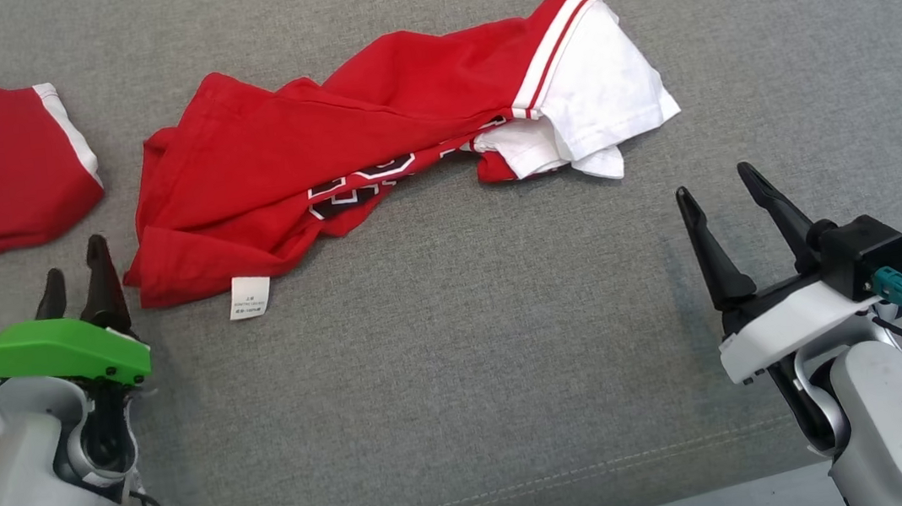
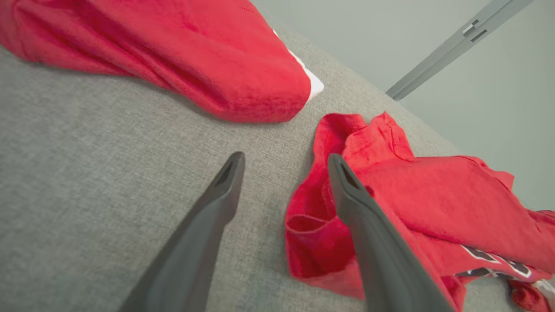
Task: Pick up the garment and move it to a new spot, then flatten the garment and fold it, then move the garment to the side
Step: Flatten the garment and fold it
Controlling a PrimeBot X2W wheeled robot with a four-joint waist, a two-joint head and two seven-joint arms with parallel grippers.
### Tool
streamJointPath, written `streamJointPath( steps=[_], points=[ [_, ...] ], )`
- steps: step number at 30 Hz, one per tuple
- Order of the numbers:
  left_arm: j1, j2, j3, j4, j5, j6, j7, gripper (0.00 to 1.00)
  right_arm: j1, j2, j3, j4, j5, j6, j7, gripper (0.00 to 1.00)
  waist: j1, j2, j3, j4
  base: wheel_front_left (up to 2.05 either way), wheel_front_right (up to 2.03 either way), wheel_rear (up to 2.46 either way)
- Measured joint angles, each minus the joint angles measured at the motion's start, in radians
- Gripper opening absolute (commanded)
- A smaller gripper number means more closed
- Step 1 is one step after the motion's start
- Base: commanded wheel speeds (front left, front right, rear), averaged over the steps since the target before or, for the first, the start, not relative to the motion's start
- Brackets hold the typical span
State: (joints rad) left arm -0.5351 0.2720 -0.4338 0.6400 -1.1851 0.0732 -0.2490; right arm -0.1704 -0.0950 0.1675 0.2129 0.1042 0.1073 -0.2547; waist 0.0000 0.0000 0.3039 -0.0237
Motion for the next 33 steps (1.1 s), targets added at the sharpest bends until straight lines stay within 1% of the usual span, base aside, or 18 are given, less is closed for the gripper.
streamJointPath(
  steps=[2, 4, 7, 8, 9, 12, 18, 24, 33],
  points=[
    [0.015, 0.022, 0.011, -0.016, 0.034, 0.008, 0.0, 1.0, 0.0, 0.0, -0.005, 0.0, 0.0, 0.0, 0.0, 1.0, 0.0, 0.0, -0.001, -0.002, 0.0, 0.0, 0.0],
    [0.028, 0.026, 0.023, -0.049, 0.045, 0.009, 0.0, 1.0, 0.001, -0.001, -0.008, 0.0, 0.0, 0.0, 0.0, 1.0, 0.0, 0.0, -0.002, -0.003, 0.0, 0.0, 0.0],
    [0.037, -0.001, 0.014, -0.102, 0.069, 0.009, -0.003, 1.0, 0.008, -0.002, -0.012, 0.003, 0.0, 0.001, 0.0, 1.0, 0.0, 0.0, -0.002, -0.004, 0.0, 0.0, 0.0],
    [0.044, -0.028, -0.007, -0.127, 0.072, 0.009, -0.003, 1.0, 0.017, -0.002, -0.011, 0.007, 0.0, 0.001, 0.0, 1.0, 0.0, 0.0001, -0.001, -0.005, 0.0, 0.0, 0.0],
    [0.05, -0.04, -0.024, -0.137, 0.072, 0.009, -0.003, 1.0, 0.018, -0.002, -0.01, 0.009, 0.0, 0.001, 0.0, 1.0, 0.0, 0.0, 0.0, -0.005, 0.0, 0.0, 0.0],
    [0.069, -0.06, -0.068, -0.141, 0.091, 0.007, -0.003, 1.0, 0.018, -0.009, 0.003, 0.024, -0.013, 0.006, 0.0, 1.0, 0.0, 0.0, 0.004, -0.006, 0.0, 0.0, 0.0],
    [0.08, -0.048, -0.091, -0.141, 0.134, 0.015, -0.003, 1.0, -0.007, -0.035, 0.04, 0.091, -0.05, 0.007, 0.0, 1.0, 0.0, 0.0, 0.011, -0.006, 0.0, 0.0, 0.0],
    [0.079, -0.038, -0.117, -0.159, 0.165, 0.024, -0.003, 1.0, -0.098, -0.06, 0.078, 0.191, -0.067, 0.011, 0.001, 1.0, 0.0, 0.0, 0.024, 0.007, 0.0, 0.0, 0.0],
    [0.073, -0.04, -0.123, -0.182, 0.187, 0.029, -0.002, 1.0, -0.202, -0.055, 0.12, 0.312, -0.07, 0.016, 0.037, 1.0, 0.0, 0.0, 0.056, 0.035, 0.0, 0.0, 0.0]
  ],
)
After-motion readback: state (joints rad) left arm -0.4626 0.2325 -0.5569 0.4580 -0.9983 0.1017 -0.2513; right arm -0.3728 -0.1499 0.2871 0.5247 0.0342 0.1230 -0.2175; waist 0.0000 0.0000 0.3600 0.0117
